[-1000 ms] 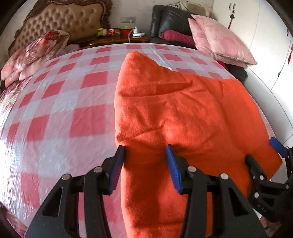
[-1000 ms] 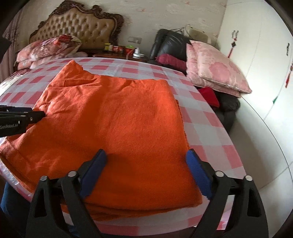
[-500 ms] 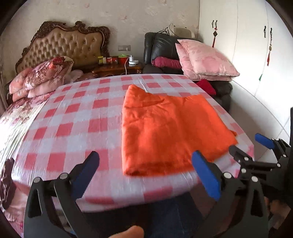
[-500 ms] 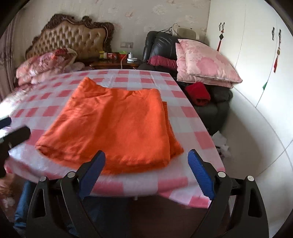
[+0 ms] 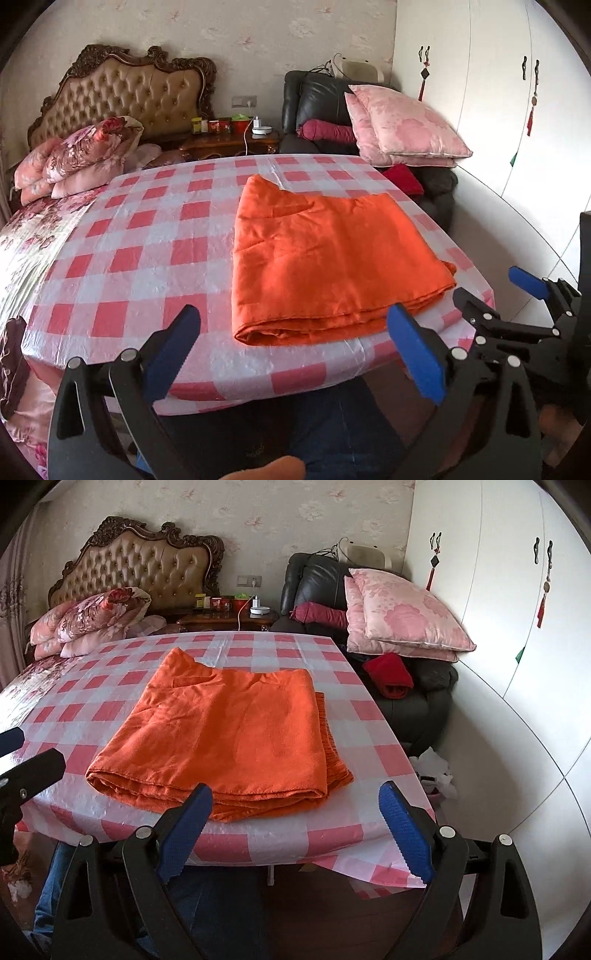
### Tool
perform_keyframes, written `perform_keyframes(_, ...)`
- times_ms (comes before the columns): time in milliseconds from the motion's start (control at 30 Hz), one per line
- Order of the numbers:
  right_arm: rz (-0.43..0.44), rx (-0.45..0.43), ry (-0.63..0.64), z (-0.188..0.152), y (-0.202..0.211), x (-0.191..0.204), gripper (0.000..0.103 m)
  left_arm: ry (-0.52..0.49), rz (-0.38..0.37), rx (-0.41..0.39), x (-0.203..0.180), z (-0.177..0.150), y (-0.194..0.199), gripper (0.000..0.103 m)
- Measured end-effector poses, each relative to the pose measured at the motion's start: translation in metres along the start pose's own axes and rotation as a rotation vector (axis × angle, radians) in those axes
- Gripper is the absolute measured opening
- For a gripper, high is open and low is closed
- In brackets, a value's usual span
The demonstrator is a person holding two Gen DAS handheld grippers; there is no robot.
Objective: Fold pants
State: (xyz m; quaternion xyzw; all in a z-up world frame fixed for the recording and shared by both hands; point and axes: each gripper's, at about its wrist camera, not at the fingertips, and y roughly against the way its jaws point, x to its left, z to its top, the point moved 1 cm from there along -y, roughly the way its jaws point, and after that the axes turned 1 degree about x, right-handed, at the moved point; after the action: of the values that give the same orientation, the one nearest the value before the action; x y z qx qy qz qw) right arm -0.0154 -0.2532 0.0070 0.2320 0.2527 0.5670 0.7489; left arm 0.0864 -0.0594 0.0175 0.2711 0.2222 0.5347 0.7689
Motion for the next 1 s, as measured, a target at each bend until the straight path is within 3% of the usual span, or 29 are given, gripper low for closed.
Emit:
perform_keyframes(733, -0.006, 0.013, -0.001, -0.003, -0.003, -0.002, 0.088, 0.006, -0.028, 0.014, -0.004, 0.003, -0.009, 0.101)
perform_keyframes(1000, -0.037, 0.034, -0.027, -0.004, -0.016, -0.010, 0.088, 0.006, -0.144, 0.006, -0.006, 0.013, -0.022, 0.101)
